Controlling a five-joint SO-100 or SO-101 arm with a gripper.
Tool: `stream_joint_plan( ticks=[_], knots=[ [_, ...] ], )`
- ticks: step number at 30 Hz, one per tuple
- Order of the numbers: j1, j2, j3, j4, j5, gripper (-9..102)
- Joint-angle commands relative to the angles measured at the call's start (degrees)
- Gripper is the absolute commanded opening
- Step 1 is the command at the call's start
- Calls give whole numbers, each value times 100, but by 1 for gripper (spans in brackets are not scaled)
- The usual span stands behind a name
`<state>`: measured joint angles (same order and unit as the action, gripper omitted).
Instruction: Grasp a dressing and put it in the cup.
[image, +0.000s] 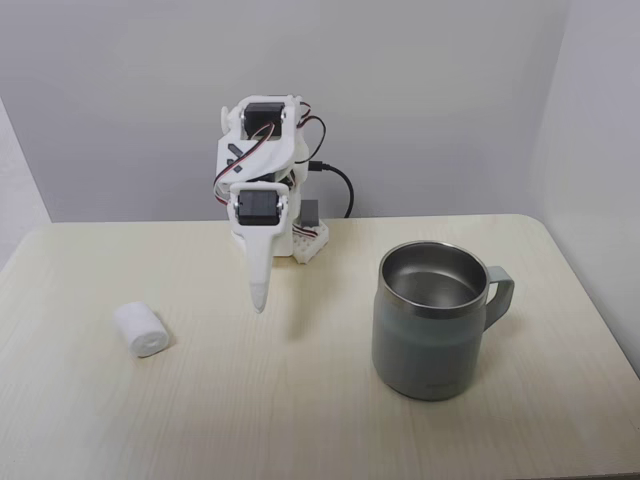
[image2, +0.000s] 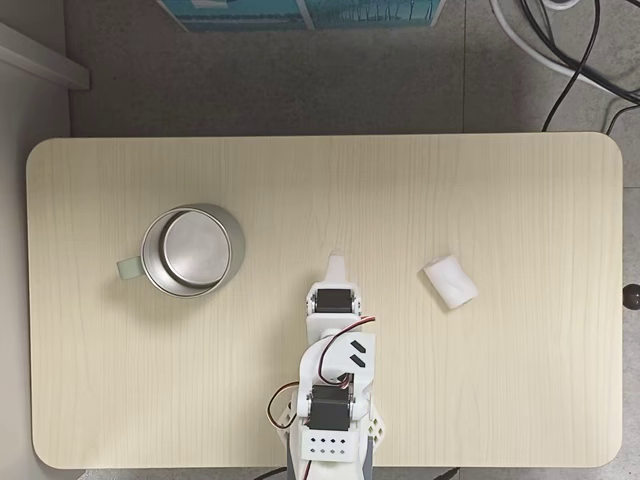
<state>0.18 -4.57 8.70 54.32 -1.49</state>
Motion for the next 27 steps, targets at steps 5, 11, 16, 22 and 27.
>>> stream_joint_plan(
  ticks=[5, 11, 16, 22, 27],
  knots=[
    [-44, -35, 114, 9, -44, 0],
    [-88, -44, 114, -44, -105, 0],
    [-105, -44, 475, 97, -149, 0],
    [-246, 26, 1283, 519, -255, 0],
    [-193, 896, 2399, 791, -343, 0]
  ],
)
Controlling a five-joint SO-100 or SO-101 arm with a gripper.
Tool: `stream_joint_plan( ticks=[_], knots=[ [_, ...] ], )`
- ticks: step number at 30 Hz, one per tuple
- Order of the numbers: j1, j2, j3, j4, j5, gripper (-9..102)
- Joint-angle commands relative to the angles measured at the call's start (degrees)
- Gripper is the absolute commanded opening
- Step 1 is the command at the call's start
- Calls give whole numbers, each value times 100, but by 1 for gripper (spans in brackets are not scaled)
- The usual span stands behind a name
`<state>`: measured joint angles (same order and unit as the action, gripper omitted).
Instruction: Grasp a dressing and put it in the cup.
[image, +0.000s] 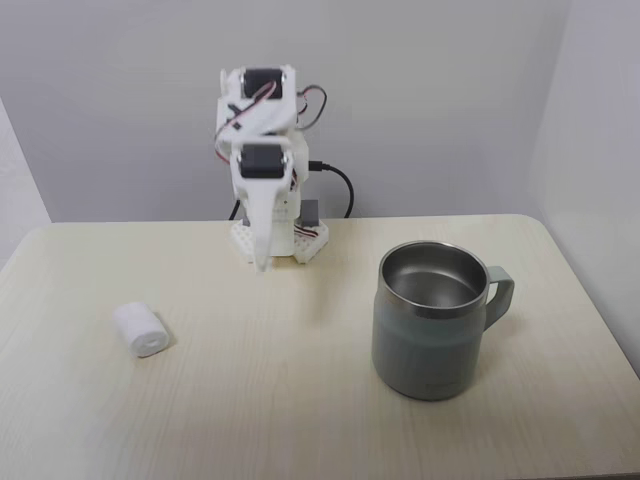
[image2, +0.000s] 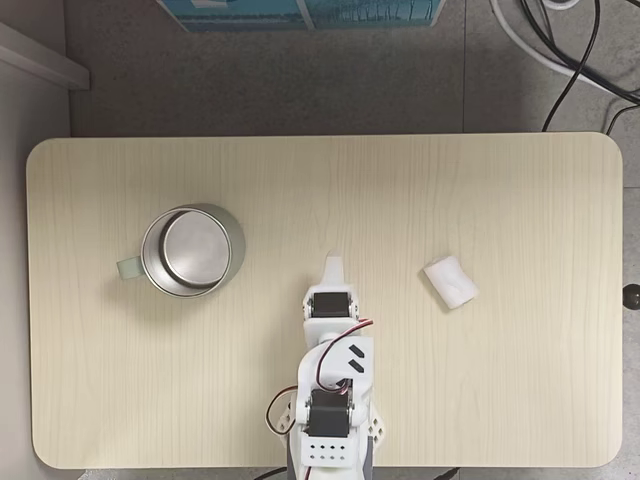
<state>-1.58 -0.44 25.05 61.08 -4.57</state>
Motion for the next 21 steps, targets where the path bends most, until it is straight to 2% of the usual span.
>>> stream_joint_plan(
  ticks=[1, 7, 13, 18, 21],
  knots=[
    [26, 765, 1037, 193, -35, 0],
    [650, 2549, 2751, 888, 44, 3],
    [1608, 4772, 4518, 2074, 88, 11],
    [2268, 5520, 4816, 2347, 53, 23],
    [2725, 5959, 4878, 2435, 9, 26]
  ],
)
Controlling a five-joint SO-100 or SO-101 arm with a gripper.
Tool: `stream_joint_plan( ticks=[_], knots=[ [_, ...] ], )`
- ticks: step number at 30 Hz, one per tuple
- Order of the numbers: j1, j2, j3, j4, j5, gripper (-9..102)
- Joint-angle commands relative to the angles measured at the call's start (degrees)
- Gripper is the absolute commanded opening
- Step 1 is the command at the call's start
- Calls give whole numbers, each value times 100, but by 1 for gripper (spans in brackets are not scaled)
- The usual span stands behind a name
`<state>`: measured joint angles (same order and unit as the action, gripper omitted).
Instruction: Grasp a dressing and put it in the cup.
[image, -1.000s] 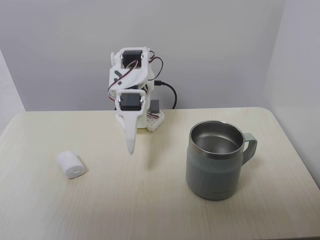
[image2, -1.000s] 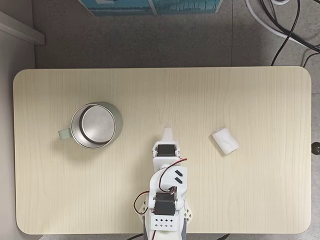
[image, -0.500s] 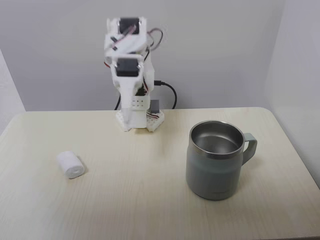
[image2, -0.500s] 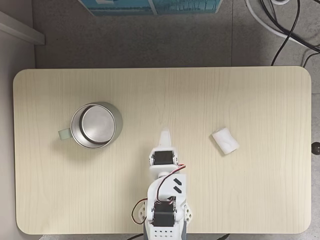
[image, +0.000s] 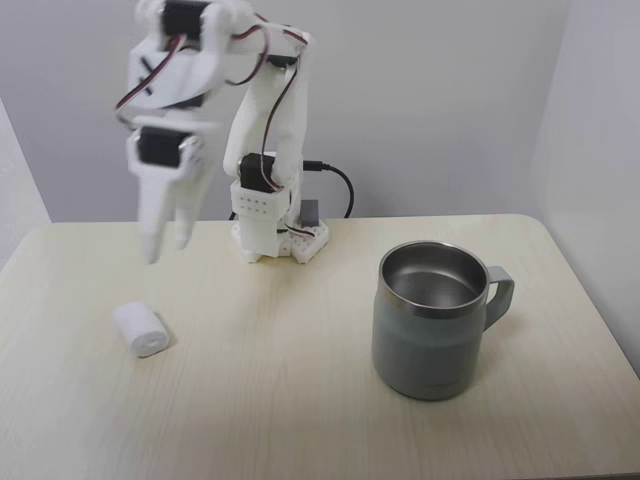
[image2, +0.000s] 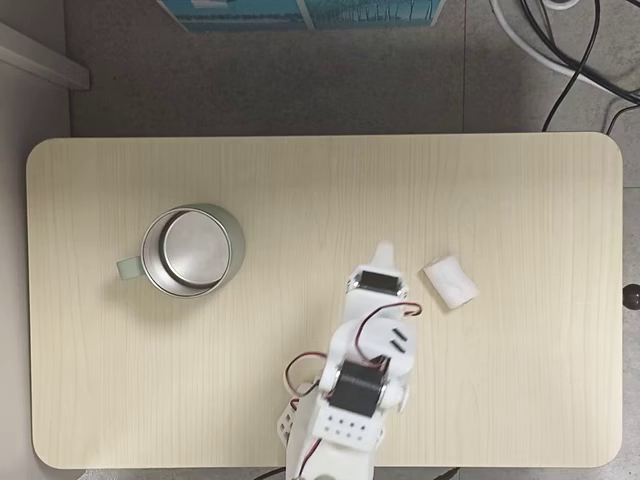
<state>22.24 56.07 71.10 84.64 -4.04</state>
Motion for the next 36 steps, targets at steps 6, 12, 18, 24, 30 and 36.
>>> stream_joint_plan(
  ticks=[6, 12, 18, 24, 30, 36],
  knots=[
    [1195, 1433, 352, -62, -255, 27],
    [1767, 2584, 387, -694, -439, 26],
    [1925, 3709, 343, -1230, -624, 26],
    [1881, 4491, 281, -1441, -773, 26],
    [1890, 4834, 387, -1310, -853, 25],
    [1881, 4992, 475, -1230, -870, 11]
  ],
)
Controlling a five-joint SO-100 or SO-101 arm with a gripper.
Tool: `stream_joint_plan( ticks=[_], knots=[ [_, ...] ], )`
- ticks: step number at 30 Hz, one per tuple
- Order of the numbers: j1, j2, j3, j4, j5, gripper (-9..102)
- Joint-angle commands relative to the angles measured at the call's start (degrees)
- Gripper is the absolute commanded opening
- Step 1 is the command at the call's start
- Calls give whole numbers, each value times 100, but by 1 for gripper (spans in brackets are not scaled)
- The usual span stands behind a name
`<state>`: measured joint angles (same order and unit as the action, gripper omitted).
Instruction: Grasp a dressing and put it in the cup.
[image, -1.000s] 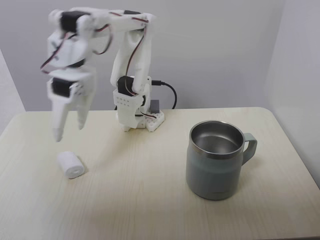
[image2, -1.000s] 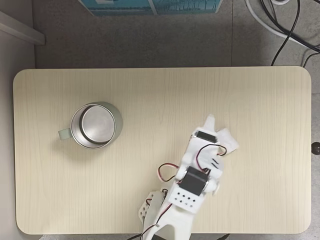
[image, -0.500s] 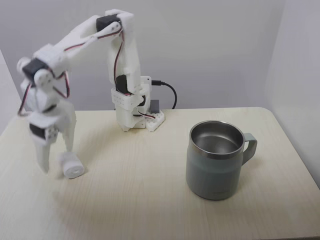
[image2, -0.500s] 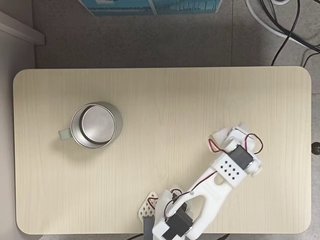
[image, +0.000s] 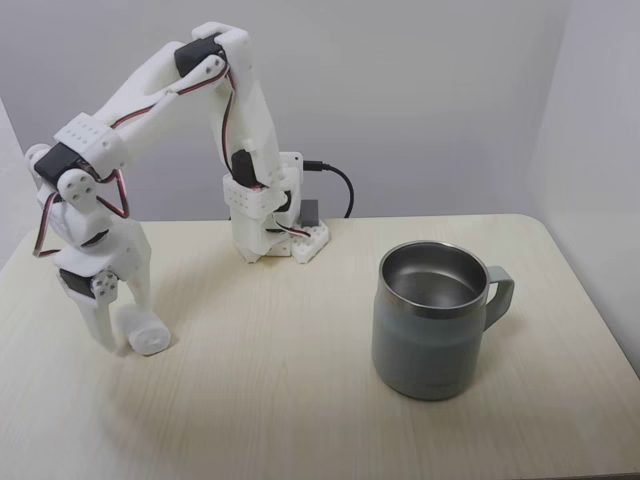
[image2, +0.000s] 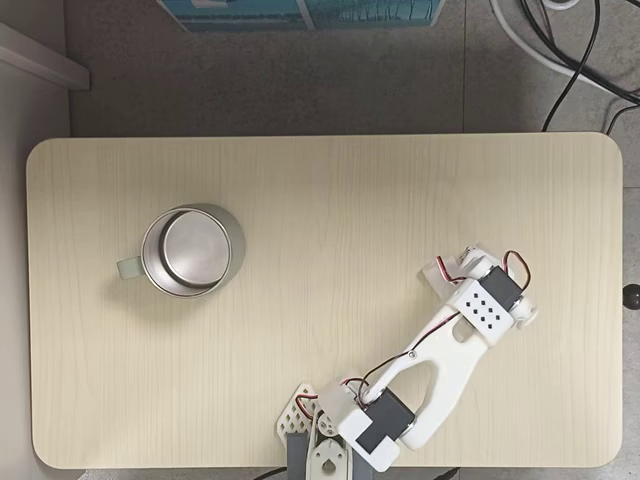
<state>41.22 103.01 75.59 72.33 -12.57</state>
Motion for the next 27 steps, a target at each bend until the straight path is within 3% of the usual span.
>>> stream_joint_plan(
  ticks=[1, 6, 15, 27],
  knots=[
    [-18, 325, 53, 9, -9, 8],
    [-53, 396, 97, 53, -44, 0],
    [-167, -466, 299, 325, 220, 0],
    [-1556, -1969, 1204, 1151, 1125, 0]
  ],
)
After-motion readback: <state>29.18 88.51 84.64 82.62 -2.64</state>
